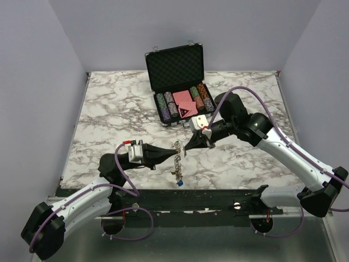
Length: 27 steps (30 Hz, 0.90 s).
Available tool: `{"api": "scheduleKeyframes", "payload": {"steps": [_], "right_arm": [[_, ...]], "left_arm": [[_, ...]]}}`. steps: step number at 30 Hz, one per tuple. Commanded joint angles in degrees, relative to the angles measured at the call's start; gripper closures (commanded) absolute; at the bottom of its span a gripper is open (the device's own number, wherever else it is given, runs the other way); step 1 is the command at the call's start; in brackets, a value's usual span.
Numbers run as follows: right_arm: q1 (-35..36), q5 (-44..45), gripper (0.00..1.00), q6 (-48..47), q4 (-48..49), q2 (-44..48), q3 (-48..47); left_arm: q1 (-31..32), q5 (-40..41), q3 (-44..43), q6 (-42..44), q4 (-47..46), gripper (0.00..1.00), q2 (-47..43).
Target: Put the keys on the keyring
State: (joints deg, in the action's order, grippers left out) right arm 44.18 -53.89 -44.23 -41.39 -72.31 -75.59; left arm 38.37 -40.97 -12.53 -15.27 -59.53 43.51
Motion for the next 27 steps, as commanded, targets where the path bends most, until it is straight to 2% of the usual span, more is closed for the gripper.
{"api": "scheduleKeyframes", "payload": {"steps": [1,27], "right_arm": [[0.5,1.9,1.0,2.5,2.4,0.3,1.2],[1.7,1.7,1.0,4.7,3.8,-0.3,0.3]], "left_arm": [[0.1,1.4,-0.3,-2.4,-8.2,1.0,0.1],[0.2,1.9,-1.1,-1.4,-5.5,1.0,0.3]]}}
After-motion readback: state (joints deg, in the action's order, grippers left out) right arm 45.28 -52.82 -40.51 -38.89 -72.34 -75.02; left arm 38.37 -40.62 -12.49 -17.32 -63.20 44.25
